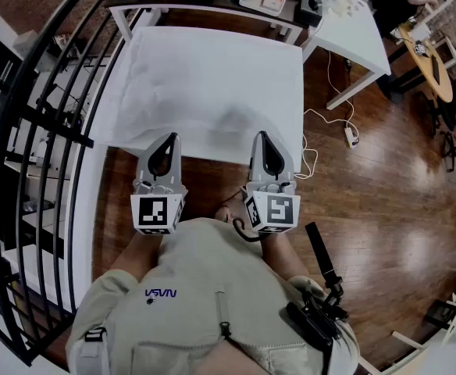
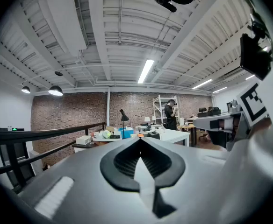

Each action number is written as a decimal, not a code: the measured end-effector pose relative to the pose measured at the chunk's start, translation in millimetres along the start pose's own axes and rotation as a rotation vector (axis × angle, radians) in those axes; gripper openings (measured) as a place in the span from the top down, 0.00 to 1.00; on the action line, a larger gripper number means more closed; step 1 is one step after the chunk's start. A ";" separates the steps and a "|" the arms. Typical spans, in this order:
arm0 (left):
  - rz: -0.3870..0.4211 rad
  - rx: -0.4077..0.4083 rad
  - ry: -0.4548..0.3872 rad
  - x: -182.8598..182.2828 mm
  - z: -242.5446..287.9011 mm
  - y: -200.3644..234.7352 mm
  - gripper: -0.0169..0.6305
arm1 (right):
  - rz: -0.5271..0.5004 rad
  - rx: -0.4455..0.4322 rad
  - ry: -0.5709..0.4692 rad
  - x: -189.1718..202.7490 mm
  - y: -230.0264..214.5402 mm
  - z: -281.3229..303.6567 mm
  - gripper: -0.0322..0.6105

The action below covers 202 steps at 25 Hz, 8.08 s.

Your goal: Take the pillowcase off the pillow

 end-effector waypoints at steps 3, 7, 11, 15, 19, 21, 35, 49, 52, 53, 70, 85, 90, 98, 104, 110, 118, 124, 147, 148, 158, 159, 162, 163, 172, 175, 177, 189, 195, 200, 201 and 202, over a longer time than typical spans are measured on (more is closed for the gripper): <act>0.010 -0.024 0.069 0.5 -18.7 11.0 0.97 | 0.061 -0.047 -0.002 10.8 17.3 6.9 0.95; 0.046 -0.093 0.104 -7.6 -27.6 7.8 0.97 | 0.112 -0.113 0.004 15.3 15.8 16.2 0.95; 0.045 -0.058 0.114 -3.3 -14.4 -16.7 0.97 | 0.097 -0.087 0.014 19.5 -7.8 6.0 0.95; 0.035 -0.028 0.082 -0.1 -0.9 -27.7 0.97 | 0.108 -0.061 -0.013 14.1 -19.0 4.0 0.95; 0.025 0.020 0.066 -5.5 11.2 -10.7 0.97 | 0.057 -0.032 0.020 7.1 -11.3 16.9 0.95; 0.023 0.019 0.047 -4.6 13.8 15.9 0.97 | 0.038 -0.020 0.030 3.9 7.4 31.0 0.95; -0.031 -0.010 -0.016 13.5 12.4 178.5 0.97 | -0.060 -0.027 0.011 -6.7 135.0 134.7 0.95; -0.091 -0.131 0.025 36.9 -11.4 252.8 0.97 | -0.097 -0.121 0.032 -8.2 205.0 186.8 0.95; -0.079 -0.169 0.039 38.2 -14.2 250.7 0.97 | -0.090 -0.171 0.040 -3.9 205.2 195.9 0.95; -0.074 -0.186 0.046 39.0 -14.5 250.2 0.97 | -0.089 -0.195 0.039 -1.9 205.3 199.6 0.95; -0.018 -0.432 0.238 55.8 -8.1 243.1 0.97 | -0.055 -0.530 0.104 31.4 206.4 255.7 0.95; -0.137 -0.046 0.386 140.8 19.0 298.8 0.85 | -0.183 -0.448 0.320 62.9 269.8 270.9 0.83; -0.184 0.094 0.550 180.7 31.4 295.7 0.80 | -0.203 -0.411 0.486 93.5 281.0 271.1 0.73; -0.294 0.301 0.590 221.7 46.7 282.8 0.67 | -0.264 -0.448 0.695 135.8 300.5 267.5 0.66; -0.365 0.390 0.634 224.6 67.8 270.0 0.71 | -0.371 -0.452 0.813 156.3 300.9 272.5 0.66; -0.343 0.396 0.622 215.9 70.8 265.8 0.91 | -0.456 -0.411 0.813 161.9 293.4 276.3 0.82; -0.322 0.324 0.456 169.5 70.2 276.8 0.93 | -0.361 -0.346 0.620 113.6 270.0 275.6 0.94; -0.370 0.238 0.441 170.5 67.7 301.0 0.93 | -0.236 -0.136 0.555 80.8 197.6 278.1 0.94; -0.368 0.355 0.391 163.5 70.6 276.1 0.53 | -0.184 -0.115 0.754 143.0 175.8 257.5 0.94; -0.349 0.381 0.400 160.3 76.4 270.9 0.50 | -0.188 -0.121 0.750 141.3 178.0 257.9 0.94; -0.185 0.324 0.527 163.6 94.0 250.1 0.95 | -0.174 -0.199 0.741 132.8 178.8 258.0 0.89; -0.200 0.311 0.512 163.0 92.5 251.0 0.95 | -0.169 -0.215 0.734 130.3 178.9 259.5 0.86; -0.268 0.294 0.493 162.2 86.8 251.4 0.95 | -0.186 -0.276 0.671 111.9 186.0 264.9 0.80; -0.289 0.290 0.488 161.8 86.0 252.0 0.95 | -0.205 -0.306 0.627 101.4 192.3 266.9 0.79; -0.326 0.280 0.446 157.4 81.8 256.5 0.95 | -0.273 -0.803 0.432 65.6 299.8 278.8 0.82; -0.341 0.273 0.451 158.3 81.0 257.4 0.95 | -0.348 -0.728 0.630 96.5 292.8 292.1 0.85; -0.354 0.257 0.454 160.2 79.2 261.0 0.96 | -0.435 -0.628 0.789 115.1 273.6 300.1 0.85; -0.363 0.242 0.446 159.4 70.6 267.5 0.96 | -0.611 -0.668 0.813 126.1 279.5 296.7 0.68; -0.320 0.244 0.459 157.1 65.9 260.7 0.96 | -0.718 -0.682 0.874 140.5 287.6 302.6 0.68; -0.319 0.227 0.479 163.1 58.0 263.5 0.96 | -0.689 -0.675 0.931 145.2 278.3 306.7 0.66; -0.320 0.228 0.480 163.1 56.8 262.9 0.96 | -0.701 -0.686 0.944 148.1 279.5 306.1 0.66; -0.318 0.229 0.480 162.6 56.0 261.8 0.96 | -0.725 -0.695 0.956 152.0 281.3 305.5 0.66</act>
Point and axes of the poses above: the fingertips, and each gripper's own axes: z forward along the fingers, y to its left, x out of its underside, the point moved 9 cm from there along -z, backward along the fingers, and after that the axes turned 4 degrees about z, right-handed, at the moved point
